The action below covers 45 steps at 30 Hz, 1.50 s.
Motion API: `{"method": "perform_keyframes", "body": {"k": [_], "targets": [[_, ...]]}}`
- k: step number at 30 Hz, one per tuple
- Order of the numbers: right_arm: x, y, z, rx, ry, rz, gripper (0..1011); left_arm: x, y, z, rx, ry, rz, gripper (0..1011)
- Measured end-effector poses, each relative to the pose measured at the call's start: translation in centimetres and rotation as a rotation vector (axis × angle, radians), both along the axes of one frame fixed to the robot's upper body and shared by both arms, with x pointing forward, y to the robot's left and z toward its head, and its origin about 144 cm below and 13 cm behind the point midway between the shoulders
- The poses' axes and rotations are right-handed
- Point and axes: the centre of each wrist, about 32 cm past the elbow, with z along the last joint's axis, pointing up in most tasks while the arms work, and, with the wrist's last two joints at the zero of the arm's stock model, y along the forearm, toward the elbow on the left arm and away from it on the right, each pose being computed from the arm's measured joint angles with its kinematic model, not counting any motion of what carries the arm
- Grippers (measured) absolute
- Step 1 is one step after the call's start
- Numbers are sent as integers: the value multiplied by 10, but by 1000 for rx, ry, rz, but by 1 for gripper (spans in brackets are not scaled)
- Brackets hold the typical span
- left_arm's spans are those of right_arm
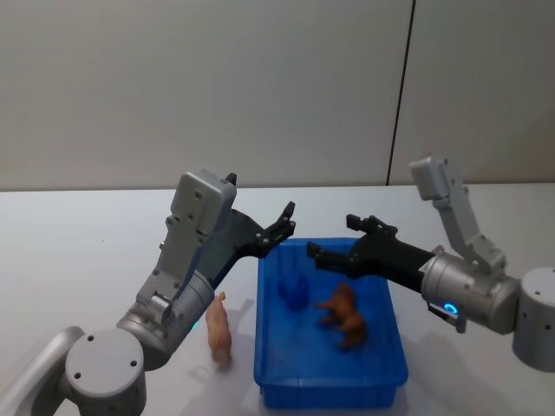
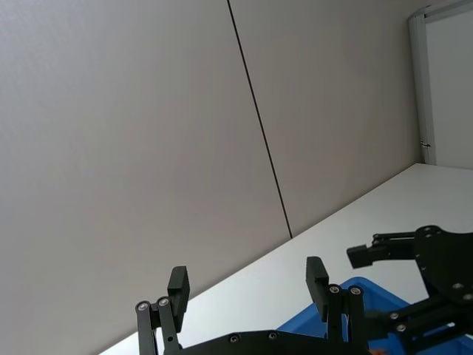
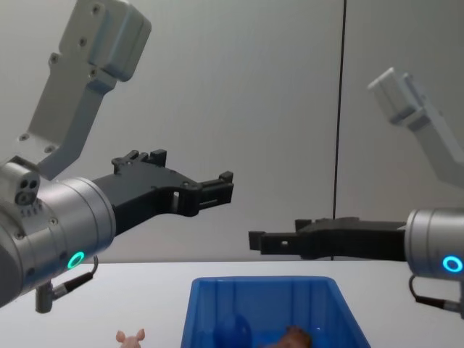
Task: Pick up the two dolls from the table and place them into the box.
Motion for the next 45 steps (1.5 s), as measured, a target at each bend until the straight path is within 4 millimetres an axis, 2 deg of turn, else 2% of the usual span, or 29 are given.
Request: {"method": "perform_keyframes", "body": {"k": [1,10,26,37,45], "targets": [[-1,-2,0,4,-6,-6,998,0,0,0,0,0,0,1001],[-9,-22,0,17,-37,-59,1001,0,0,0,0,0,0,1001],[-31,-78,-1,-13,-49,-185,1001,0,0,0,0,0,0,1001],[-39,-94,-1,-32,-43,-213,1001,-1,0,0,4,6,5,1001],[-41,-100,-1,-39,-41,-222,1001,-11,2,-1,13,37,53,1001]]}}
